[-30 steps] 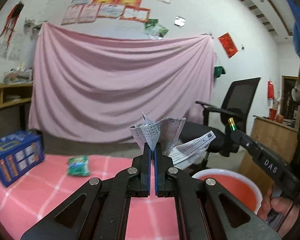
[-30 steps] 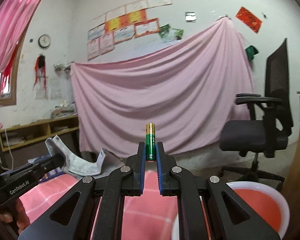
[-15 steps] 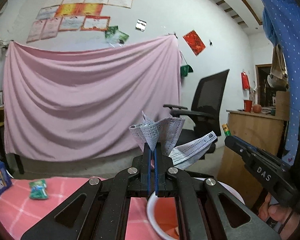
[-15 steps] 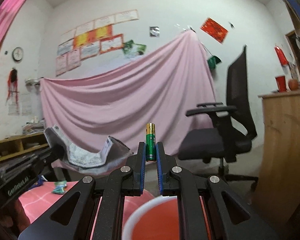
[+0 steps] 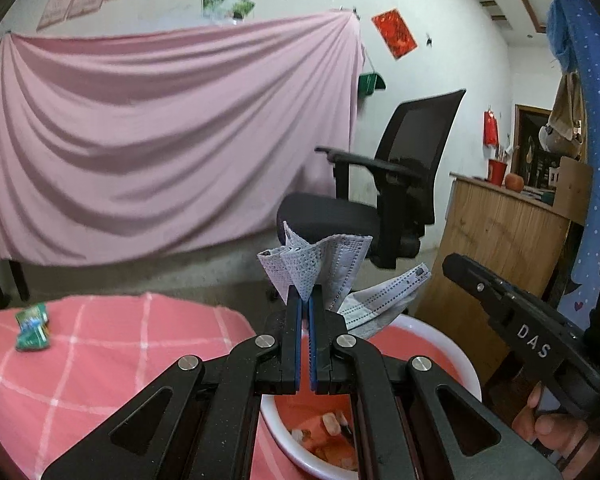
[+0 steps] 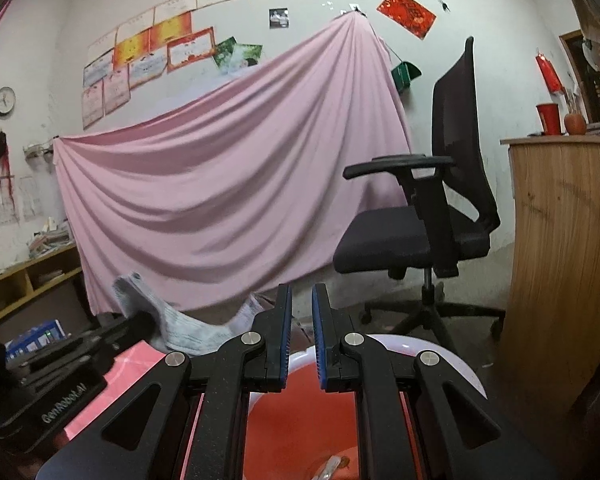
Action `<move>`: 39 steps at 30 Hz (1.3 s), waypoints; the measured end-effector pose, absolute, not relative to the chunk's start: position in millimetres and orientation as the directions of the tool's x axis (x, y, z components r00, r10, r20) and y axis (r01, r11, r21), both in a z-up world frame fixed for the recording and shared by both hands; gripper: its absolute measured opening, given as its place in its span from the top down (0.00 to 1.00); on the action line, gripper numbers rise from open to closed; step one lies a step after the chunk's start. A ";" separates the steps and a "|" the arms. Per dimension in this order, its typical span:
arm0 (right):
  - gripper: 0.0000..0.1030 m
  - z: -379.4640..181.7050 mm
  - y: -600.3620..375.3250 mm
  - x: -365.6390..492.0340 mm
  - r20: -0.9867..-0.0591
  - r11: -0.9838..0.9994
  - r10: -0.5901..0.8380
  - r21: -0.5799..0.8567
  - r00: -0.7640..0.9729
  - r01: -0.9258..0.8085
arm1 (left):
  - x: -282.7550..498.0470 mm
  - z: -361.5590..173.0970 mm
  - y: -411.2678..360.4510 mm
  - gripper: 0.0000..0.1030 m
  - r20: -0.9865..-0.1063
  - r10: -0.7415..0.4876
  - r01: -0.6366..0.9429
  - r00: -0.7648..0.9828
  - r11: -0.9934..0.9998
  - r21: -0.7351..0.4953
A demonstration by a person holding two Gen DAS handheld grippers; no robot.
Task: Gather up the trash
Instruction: 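Carry both items over the bucket and open both tools to release them, then move both tools back over the table toward the green packet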
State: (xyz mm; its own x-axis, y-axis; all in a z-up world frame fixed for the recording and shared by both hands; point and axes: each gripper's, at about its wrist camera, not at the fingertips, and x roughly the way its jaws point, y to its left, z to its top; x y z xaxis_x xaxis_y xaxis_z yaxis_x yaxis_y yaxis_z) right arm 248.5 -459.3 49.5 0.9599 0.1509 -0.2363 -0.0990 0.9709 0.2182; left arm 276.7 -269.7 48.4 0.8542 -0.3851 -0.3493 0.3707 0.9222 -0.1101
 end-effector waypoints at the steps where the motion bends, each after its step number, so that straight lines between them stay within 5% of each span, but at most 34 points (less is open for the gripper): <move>1: 0.91 48.6 -459.9 250.1 -0.244 0.971 0.150 0.220 0.958 -0.096 | 277.5 46.0 -269.1 0.99 -0.364 -0.391 0.374 0.845 0.920 -0.120; 6: 0.91 41.8 -463.2 258.5 -0.304 0.972 0.129 0.226 0.944 -0.060 | 296.5 36.6 -274.5 0.98 -0.468 -0.409 0.377 0.783 0.911 -0.166; 10: 0.68 33.8 -468.7 265.1 -0.346 0.970 0.109 0.244 0.932 -0.023 | 309.2 29.7 -281.4 0.76 -0.542 -0.386 0.363 0.747 0.919 -0.153; 14: 0.68 29.8 -473.6 269.0 -0.368 0.965 0.097 0.263 0.925 0.004 | 312.3 29.5 -275.4 0.73 -0.547 -0.391 0.349 0.740 0.919 -0.184; 18: 0.66 30.4 -472.7 269.0 -0.370 0.966 0.087 0.258 0.925 0.013 | 311.0 32.2 -263.4 0.70 -0.540 -0.375 0.327 0.754 0.926 -0.187; 24: 0.48 32.9 -466.7 269.0 -0.361 0.966 0.083 0.258 0.929 0.014 | 305.1 36.9 -239.6 0.59 -0.529 -0.339 0.275 0.778 0.941 -0.199; 28: 0.11 34.8 -464.2 267.1 -0.340 0.964 0.080 0.264 0.937 0.013 | 297.8 39.0 -217.4 0.43 -0.516 -0.301 0.228 0.802 0.953 -0.200; 30: 0.08 37.5 -460.7 265.9 -0.322 0.965 0.080 0.261 0.944 0.007 | 293.8 40.8 -204.7 0.39 -0.509 -0.272 0.198 0.817 0.960 -0.196; 32: 0.01 40.1 -456.7 265.4 -0.305 0.968 0.073 0.250 0.949 0.006 | 288.6 42.0 -192.6 0.22 -0.499 -0.239 0.165 0.833 0.968 -0.187; 35: 0.00 43.9 -450.4 262.1 -0.264 0.968 0.072 0.251 0.962 -0.003 | 275.9 47.3 -170.3 0.09 -0.436 -0.201 0.123 0.877 0.972 -0.200; 39: 0.00 49.1 -439.7 256.3 -0.201 0.971 0.069 0.240 0.977 -0.019 | 257.5 54.0 -143.2 0.03 -0.346 -0.146 0.075 0.927 0.975 -0.210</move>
